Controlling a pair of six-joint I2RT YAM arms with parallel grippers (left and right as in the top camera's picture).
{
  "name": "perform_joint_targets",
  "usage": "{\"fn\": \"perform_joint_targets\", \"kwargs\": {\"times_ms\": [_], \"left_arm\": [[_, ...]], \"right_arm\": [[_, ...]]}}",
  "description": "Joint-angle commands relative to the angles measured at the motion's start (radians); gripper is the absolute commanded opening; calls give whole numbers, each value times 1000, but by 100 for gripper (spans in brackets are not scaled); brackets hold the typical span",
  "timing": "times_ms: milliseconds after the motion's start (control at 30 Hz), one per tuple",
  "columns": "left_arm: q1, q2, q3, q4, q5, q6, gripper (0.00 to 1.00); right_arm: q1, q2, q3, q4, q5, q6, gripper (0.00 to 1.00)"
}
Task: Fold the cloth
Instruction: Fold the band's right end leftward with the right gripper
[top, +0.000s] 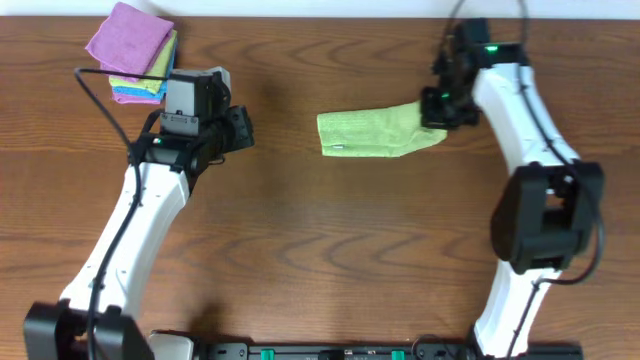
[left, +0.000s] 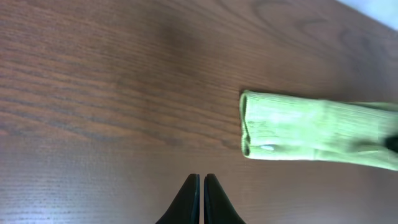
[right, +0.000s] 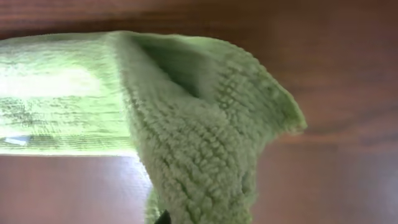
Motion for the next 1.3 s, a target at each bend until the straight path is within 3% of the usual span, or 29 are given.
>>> {"fn": "perform_joint_targets", "kwargs": {"times_ms": [0,333,900,1267], "left_arm": [[2,-68,1,-16,27,-14,6],[1,-150,0,-113,32,17,6],[2,-178,0,-124,2,43,6],[2,-277,0,-118,15,43,6]], "right_arm": [[125,55,-6,42,91,25,2],[364,144,-5,206,225,89,1],[383,144,180,85,194,106,1],[420,144,202,111,198,106,2]]}}
